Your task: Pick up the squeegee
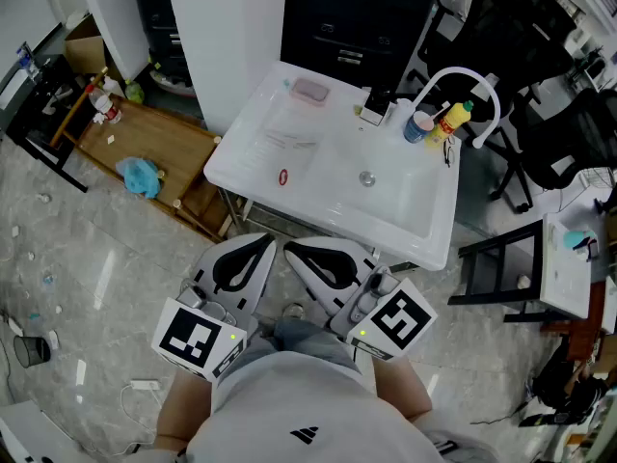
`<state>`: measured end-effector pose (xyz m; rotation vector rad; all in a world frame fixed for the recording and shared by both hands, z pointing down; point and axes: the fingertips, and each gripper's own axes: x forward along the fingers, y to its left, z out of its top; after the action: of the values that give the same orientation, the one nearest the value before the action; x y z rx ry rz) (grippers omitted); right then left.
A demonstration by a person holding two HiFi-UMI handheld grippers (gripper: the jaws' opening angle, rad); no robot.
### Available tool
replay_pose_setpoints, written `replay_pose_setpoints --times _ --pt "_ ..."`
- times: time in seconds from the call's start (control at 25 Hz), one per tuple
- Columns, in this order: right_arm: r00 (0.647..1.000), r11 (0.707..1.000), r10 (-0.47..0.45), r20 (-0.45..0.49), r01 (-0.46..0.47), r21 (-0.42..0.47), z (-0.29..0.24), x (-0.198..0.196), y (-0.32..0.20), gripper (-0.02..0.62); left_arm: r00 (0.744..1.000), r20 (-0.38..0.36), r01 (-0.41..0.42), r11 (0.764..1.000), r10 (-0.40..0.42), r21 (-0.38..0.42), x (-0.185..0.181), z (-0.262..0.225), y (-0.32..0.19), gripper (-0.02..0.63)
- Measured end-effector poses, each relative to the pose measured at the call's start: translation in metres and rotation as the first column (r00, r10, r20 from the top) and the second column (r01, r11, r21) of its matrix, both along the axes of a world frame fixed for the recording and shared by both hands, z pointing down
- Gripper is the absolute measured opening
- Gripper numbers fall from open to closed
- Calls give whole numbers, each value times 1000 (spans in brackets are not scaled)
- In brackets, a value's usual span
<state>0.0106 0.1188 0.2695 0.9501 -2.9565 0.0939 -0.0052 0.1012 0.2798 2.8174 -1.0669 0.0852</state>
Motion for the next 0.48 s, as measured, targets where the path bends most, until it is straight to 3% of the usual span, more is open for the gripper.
replay_pose_setpoints --times 0.48 --pt "1000 1000 12 1 -12 4 -1 -1 -3 9 1000 -7 7 1000 -7 -5 -4 1 -4 9"
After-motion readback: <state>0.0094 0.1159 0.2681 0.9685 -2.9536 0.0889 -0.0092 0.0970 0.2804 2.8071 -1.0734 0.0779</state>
